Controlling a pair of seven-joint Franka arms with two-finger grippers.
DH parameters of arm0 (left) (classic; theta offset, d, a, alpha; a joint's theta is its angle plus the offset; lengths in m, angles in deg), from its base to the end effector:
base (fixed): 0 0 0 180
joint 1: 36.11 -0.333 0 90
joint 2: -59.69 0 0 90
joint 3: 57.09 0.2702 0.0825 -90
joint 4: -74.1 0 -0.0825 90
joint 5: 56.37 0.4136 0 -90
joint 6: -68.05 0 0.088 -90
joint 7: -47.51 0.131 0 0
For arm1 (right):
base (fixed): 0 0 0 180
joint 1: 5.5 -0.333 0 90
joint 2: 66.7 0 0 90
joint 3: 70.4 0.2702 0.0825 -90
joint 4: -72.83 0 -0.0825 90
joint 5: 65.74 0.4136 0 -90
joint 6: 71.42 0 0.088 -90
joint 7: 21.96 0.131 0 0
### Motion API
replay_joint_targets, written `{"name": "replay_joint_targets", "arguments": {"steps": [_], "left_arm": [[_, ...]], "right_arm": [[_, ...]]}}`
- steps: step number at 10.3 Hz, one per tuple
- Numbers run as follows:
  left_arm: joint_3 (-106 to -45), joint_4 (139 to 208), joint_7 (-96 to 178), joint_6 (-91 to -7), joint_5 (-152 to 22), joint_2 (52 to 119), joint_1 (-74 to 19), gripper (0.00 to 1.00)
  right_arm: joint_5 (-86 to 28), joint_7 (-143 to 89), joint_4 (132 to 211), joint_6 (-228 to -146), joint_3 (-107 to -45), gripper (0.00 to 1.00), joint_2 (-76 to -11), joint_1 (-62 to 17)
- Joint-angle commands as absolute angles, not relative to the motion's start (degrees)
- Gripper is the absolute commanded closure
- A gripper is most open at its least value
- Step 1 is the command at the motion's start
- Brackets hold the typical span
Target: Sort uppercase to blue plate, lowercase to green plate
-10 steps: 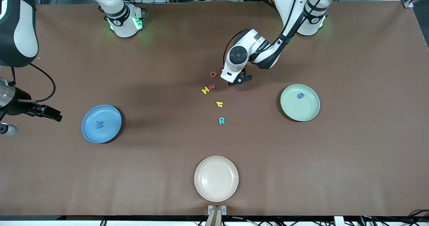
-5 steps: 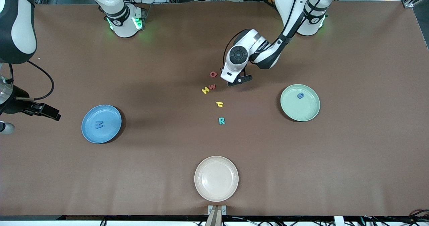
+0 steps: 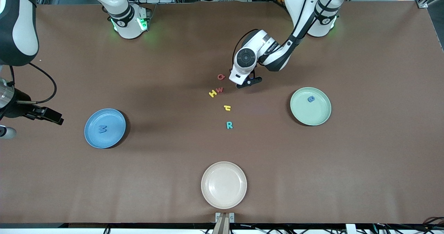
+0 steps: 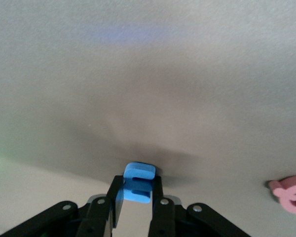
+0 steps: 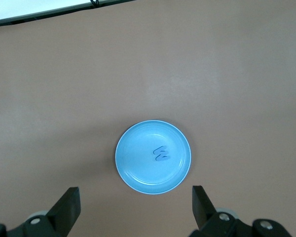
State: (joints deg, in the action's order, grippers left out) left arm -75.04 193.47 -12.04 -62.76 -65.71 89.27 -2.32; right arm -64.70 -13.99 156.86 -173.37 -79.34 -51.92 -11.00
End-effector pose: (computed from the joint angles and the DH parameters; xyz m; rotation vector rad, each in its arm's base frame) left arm 0.3143 -0.4391 0.0792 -2.9588 -0.4135 0.5852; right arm 0.6641 -0.0292 0.4672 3.1059 -0.3056 0.0917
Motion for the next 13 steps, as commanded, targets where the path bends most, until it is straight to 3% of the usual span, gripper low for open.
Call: {"name": "replay_joint_targets", "arguments": {"steps": [1, 10, 13], "left_arm": [[-74.58, 194.77, -10.42, -60.11, -67.53, 87.03, -2.01, 0.76], [-74.05, 194.68, -4.63, -52.11, -66.92, 85.88, -2.97, 0.76], [-70.90, 194.86, 0.20, -49.48, -66.65, 85.89, -3.06, 0.76]], "right_arm": [[-64.51, -14.49, 157.12, -172.58, -79.01, 0.00, -52.82, -11.03], [-64.51, -13.70, 157.29, -173.29, -79.10, 0.00, -50.88, -17.01], [-64.95, -14.66, 154.24, -173.20, -79.45, 0.00, -51.67, -16.31]]}}
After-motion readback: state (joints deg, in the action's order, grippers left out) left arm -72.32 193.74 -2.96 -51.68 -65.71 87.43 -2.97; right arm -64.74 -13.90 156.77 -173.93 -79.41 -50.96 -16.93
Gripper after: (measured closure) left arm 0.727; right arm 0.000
